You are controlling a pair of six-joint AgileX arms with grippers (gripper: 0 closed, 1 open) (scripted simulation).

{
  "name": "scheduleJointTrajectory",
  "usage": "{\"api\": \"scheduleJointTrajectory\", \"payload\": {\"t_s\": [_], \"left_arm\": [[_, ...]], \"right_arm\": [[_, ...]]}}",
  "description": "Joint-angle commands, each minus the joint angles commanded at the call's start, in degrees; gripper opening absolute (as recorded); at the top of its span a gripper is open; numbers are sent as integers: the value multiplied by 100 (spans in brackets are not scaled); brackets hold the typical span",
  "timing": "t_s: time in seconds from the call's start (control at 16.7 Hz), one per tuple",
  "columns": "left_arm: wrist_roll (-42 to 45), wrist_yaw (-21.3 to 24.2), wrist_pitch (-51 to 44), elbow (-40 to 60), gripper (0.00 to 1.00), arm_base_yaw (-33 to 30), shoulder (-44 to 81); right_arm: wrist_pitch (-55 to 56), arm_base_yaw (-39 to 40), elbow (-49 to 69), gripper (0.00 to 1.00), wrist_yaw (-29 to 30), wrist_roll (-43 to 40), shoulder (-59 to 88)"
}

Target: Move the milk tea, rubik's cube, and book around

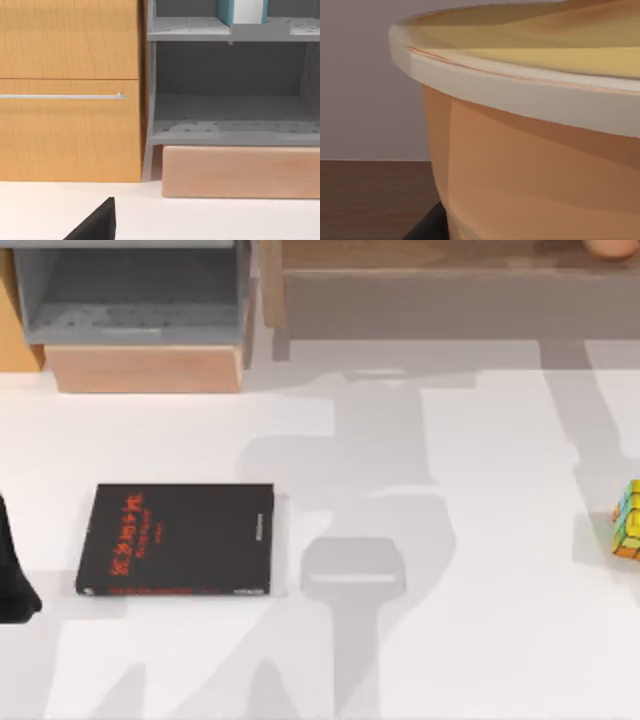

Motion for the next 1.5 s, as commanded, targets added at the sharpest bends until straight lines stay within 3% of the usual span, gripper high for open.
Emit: {"api": "scheduleJointTrajectory", "payload": {"t_s": [0.54,0.9,1.5], "left_arm": [[0,0,0,0,100,0,0],[0,0,0,0,100,0,0],[0,0,0,0,100,0,0]], "right_arm": [[357,113,-1883,0,98,9,-1487],[394,89,-2006,0,89,17,-1593],[2241,-1061,-3391,0,-1303,-130,-1436]]}}
